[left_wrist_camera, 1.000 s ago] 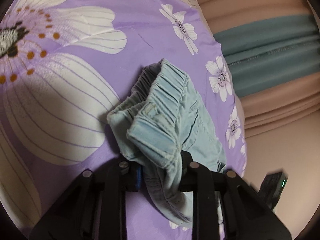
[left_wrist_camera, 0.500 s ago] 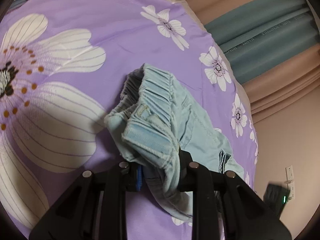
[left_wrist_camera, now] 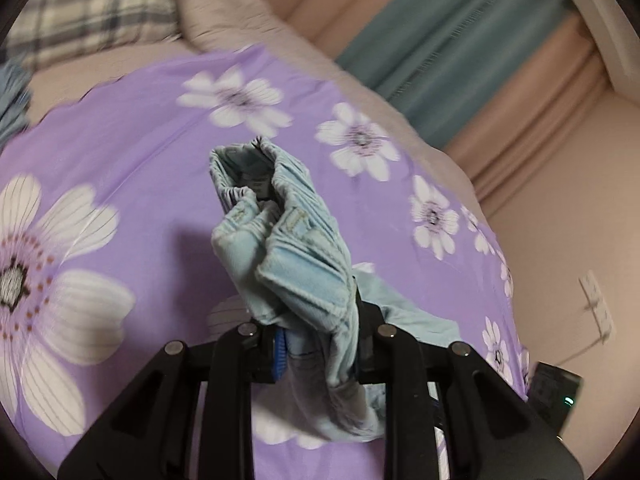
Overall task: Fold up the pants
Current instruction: 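Grasp the waistband with the left gripper and lift it toward the right gripper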
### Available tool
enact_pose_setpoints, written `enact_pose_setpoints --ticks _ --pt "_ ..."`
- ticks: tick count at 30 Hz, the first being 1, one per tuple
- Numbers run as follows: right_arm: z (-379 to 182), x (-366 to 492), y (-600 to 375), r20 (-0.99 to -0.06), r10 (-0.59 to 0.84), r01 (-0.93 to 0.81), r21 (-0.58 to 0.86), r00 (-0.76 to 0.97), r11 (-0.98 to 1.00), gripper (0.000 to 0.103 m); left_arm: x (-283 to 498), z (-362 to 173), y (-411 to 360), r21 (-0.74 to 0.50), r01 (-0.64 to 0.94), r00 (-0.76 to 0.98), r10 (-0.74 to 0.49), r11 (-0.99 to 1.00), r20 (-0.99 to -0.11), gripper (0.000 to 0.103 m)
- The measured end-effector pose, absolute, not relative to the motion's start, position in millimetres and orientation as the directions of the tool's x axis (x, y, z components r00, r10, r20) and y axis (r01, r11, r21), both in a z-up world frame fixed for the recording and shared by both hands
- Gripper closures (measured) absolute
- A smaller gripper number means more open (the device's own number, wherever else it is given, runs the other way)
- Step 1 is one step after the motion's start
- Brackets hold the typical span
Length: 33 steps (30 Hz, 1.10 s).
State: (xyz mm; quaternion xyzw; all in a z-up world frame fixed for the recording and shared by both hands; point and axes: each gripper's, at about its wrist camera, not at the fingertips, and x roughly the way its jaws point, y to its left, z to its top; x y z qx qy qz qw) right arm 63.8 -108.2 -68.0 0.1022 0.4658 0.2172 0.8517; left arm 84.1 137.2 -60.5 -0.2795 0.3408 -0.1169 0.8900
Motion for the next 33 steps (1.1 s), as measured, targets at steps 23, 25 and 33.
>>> enact_pose_setpoints --ticks 23,25,33 --pt "-134.2 75.8 -271.1 -0.205 0.766 0.033 0.972 0.610 0.234 0.030 104.4 -65.5 -58.8 -0.318 0.419 0.550 -0.516 0.850 -0.657 0.062" --pt "-139.9 86.9 -266.2 -0.212 0.766 0.052 0.972 0.607 0.229 0.030 104.0 -78.1 -74.1 -0.290 0.443 0.516 -0.506 0.848 -0.691 0.053" --pt "-148.4 84.3 -277.4 -0.116 0.754 0.109 0.992 0.647 0.059 0.022 94.8 -99.7 -63.9 -0.308 0.470 0.428 -0.518 0.827 -0.740 0.053"
